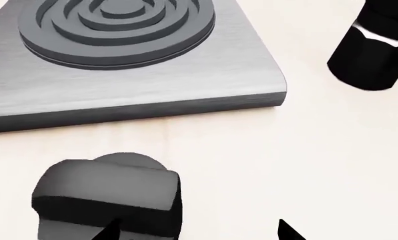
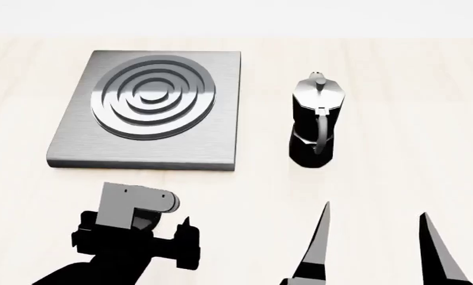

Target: Turn on the stove.

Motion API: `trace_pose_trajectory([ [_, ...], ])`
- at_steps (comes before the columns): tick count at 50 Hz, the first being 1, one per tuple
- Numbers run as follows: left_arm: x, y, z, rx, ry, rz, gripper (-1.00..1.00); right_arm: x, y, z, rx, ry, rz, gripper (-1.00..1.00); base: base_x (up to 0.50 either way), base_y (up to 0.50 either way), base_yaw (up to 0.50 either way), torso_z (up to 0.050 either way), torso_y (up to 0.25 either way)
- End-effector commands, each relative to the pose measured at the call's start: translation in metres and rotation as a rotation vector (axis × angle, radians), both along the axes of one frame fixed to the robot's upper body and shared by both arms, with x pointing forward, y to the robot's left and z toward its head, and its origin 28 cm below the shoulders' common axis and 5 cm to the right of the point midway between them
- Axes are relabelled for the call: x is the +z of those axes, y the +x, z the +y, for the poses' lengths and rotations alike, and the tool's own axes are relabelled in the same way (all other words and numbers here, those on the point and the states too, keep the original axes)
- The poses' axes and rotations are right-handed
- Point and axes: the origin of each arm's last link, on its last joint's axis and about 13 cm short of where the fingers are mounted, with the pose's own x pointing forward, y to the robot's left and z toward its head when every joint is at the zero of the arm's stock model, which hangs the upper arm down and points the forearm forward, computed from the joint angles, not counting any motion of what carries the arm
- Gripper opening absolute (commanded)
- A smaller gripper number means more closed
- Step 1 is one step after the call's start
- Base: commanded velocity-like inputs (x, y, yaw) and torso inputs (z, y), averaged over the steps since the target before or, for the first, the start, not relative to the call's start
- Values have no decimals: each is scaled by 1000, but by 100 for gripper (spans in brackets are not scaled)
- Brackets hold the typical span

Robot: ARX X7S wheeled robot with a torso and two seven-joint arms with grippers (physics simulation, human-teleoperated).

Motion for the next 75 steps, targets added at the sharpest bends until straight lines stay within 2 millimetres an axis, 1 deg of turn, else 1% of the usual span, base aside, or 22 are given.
trace_pose_trajectory([
  [1,8,8,-7,-18,-23,-15,100,3,-3,-1,1,-6,-20,100,0,0,0,0,0],
  [2,14,16,-10,-22,-15,-17,100,5,-4,-2,-3,-4,-24,100,0,0,0,0,0],
  [4,12,18,-11,-21,-14,-16,100,4,-4,-3,-4,-3,-24,100,0,0,0,0,0],
  [19,11,21,-12,-20,-11,-10,100,4,-4,-3,-6,-2,-25,100,0,0,0,0,0],
  [27,12,21,-12,-22,-11,-12,100,4,-3,-3,-3,-3,-22,100,0,0,0,0,0],
  [35,14,15,-12,-28,-15,-22,100,3,-3,-2,0,-5,-20,100,0,0,0,0,0],
  [39,19,5,-11,-45,-24,-59,100,3,-3,-1,2,-6,-19,100,0,0,0,0,0],
  [42,27,-11,-9,-62,-32,-106,100,3,-3,0,4,-8,-18,100,0,0,0,0,0],
  [45,30,-18,-7,-70,-42,-137,100,2,-2,0,5,-8,-17,100,0,0,0,0,0],
  [46,35,-26,-6,-73,-50,-167,100,2,-2,0,6,-9,-16,100,0,0,0,0,0],
  [49,44,-38,-4,-82,-74,-197,100,2,-2,1,8,-9,-15,100,0,0,0,0,0],
  [50,49,-44,-2,-78,-70,-230,100,2,-2,1,9,-10,-14,100,0,0,0,0,0],
  [52,58,-51,0,-73,-88,-255,100,0,-2,1,10,-11,-12,100,0,0,0,0,0],
  [58,79,-70,8,-59,-55,-386,100,0,-1,3,15,-13,-9,100,0,0,0,0,0],
  [62,85,-78,13,-43,-47,-432,100,0,-2,3,17,-16,-7,100,0,0,0,0,0],
  [64,89,-85,17,-42,-68,-451,100,0,-2,3,14,-16,-8,100,0,0,0,0,0],
  [69,92,-97,26,1,-62,-512,100,1,-2,3,13,-17,-8,100,0,0,0,0,0],
  [71,92,-101,28,18,-27,-554,100,0,-3,3,14,-18,-8,100,0,0,0,0,0],
  [74,92,-105,30,17,-48,-552,100,1,-3,3,14,-19,-8,100,0,0,0,0,0],
  [75,90,-111,32,25,-36,-568,100,0,-2,3,14,-20,-8,100,0,0,0,0,0],
])
